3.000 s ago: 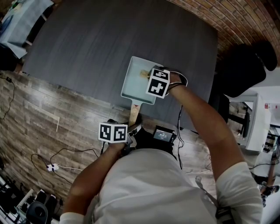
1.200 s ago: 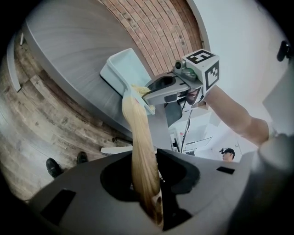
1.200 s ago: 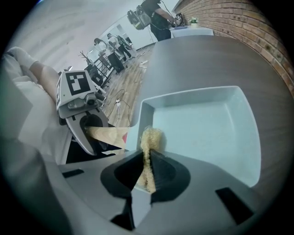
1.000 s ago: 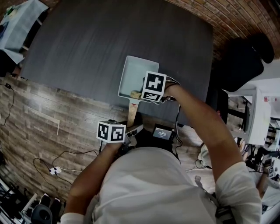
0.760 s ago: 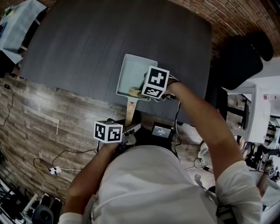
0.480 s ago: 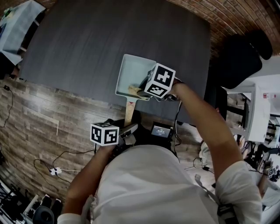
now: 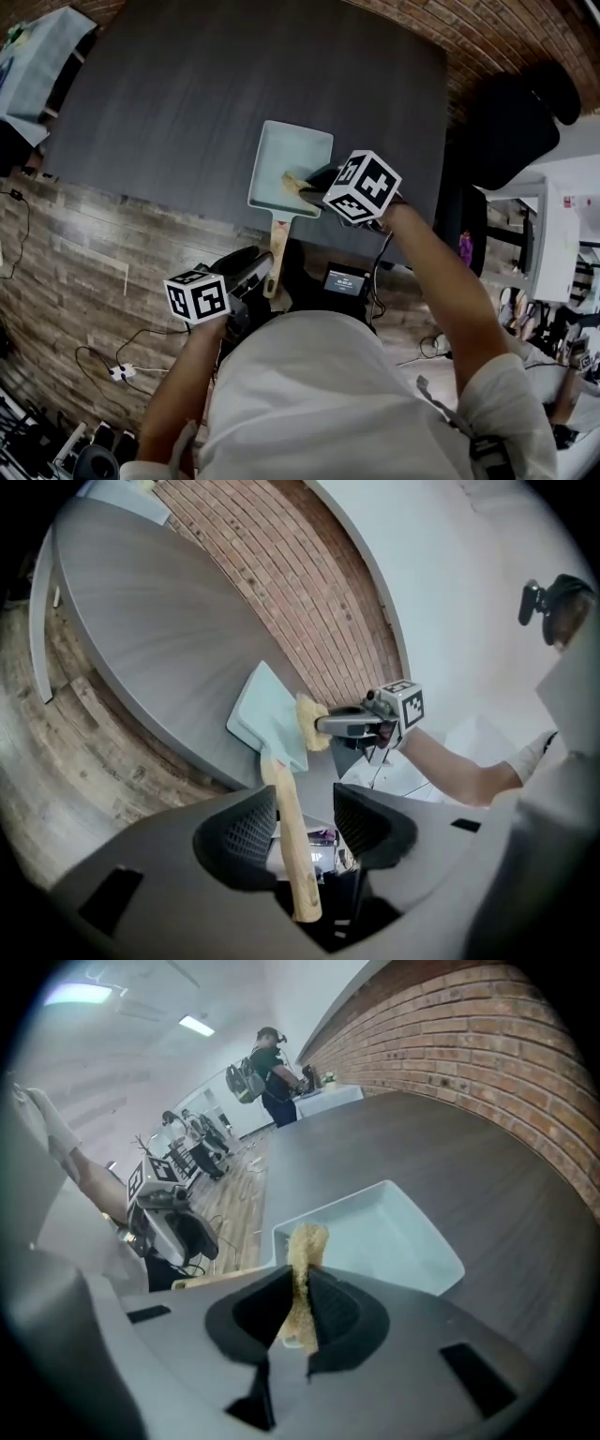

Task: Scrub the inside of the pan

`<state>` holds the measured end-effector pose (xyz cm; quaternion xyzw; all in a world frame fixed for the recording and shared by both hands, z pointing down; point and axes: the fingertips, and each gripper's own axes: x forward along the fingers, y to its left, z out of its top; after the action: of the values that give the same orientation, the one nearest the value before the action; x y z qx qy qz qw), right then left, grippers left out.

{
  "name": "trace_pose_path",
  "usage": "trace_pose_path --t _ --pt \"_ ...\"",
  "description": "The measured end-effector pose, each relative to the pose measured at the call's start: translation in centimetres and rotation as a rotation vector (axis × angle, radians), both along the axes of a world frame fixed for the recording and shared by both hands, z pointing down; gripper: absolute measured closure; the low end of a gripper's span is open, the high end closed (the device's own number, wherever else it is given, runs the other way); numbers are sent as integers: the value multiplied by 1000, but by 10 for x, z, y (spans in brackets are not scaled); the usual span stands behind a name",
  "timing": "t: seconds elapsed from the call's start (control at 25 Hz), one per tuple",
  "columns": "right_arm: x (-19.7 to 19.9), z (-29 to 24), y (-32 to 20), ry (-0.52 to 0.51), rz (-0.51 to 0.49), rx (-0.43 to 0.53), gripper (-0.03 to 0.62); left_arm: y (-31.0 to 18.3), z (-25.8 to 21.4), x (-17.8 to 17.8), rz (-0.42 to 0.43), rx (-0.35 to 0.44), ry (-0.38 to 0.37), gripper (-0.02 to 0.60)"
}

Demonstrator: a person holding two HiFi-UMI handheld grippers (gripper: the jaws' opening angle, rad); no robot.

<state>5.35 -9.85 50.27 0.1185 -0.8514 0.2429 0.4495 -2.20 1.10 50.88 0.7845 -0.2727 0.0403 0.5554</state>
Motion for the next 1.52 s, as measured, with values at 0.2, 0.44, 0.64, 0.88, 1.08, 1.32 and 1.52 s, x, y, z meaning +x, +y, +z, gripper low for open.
trace_pose_path --t 0.2,0.44,0.64,0.88,1.08,1.32,1.52 --pt "6 -20 -7 -55 158 89 543 -16 -34 -19 -74 93 57 395" --pt "5 -49 -5 -147 333 153 543 -21 -72 -45 -108 200 86 489" --pt "4 -85 -2 -288 530 210 543 -20 -94 -64 -119 250 108 541" --pt "3 -123 15 -408 698 297 543 -18 -128 -75 -95 323 147 541" --pt "1 -157 32 -452 756 419 543 -17 -163 -78 -30 428 172 541" --pt "4 -193 63 -489 758 525 543 -2 -192 -80 -20 514 166 540" --pt "16 -221 90 -531 724 582 543 20 -219 -77 -61 596 133 540"
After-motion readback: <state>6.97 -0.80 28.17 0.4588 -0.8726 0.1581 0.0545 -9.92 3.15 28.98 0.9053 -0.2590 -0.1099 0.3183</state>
